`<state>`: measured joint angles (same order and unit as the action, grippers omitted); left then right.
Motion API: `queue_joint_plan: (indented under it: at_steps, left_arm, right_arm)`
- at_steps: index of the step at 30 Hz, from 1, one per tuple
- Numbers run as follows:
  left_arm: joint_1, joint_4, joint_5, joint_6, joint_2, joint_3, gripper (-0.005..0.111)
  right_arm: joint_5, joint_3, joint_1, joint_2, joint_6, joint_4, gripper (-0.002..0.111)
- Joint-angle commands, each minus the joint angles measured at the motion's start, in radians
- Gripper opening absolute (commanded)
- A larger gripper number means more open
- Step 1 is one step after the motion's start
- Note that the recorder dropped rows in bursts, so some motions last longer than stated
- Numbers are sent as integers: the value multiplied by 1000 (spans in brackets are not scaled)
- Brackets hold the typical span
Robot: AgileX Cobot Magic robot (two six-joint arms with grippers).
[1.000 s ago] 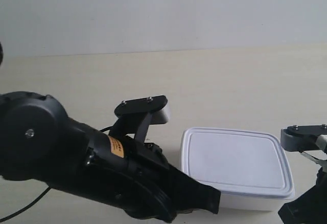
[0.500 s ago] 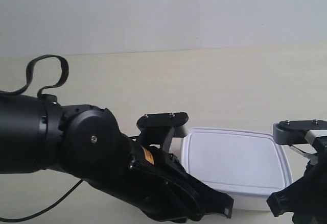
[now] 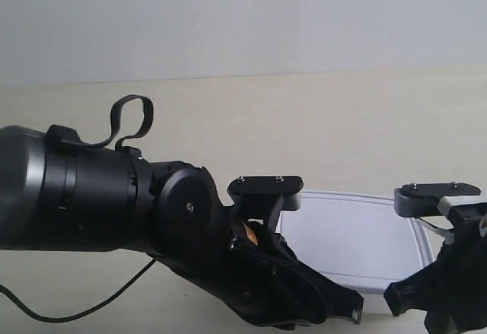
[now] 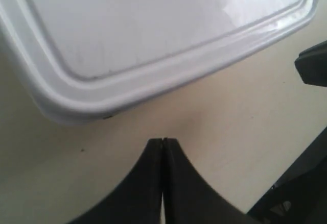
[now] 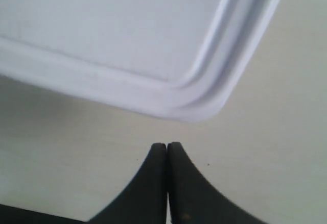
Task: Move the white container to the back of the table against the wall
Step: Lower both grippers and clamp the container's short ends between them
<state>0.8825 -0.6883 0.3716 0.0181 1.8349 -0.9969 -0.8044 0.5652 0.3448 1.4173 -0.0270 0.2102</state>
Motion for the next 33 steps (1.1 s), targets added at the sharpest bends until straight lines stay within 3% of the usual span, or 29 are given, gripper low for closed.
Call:
queue_joint_plan:
  at_steps: [1,10,33]
  left_arm:
    - [5,-1,-24,12,27,-19,0]
    - [1,-1,-40,54,63,-53,0]
    - [-105,1,-64,92,131,-117,0]
  right_arm:
    - [17,53,3,18,-7,-9,0]
    - [15,112,3,95,-26,-47,0]
    - [61,264,3,226,-53,-77,0]
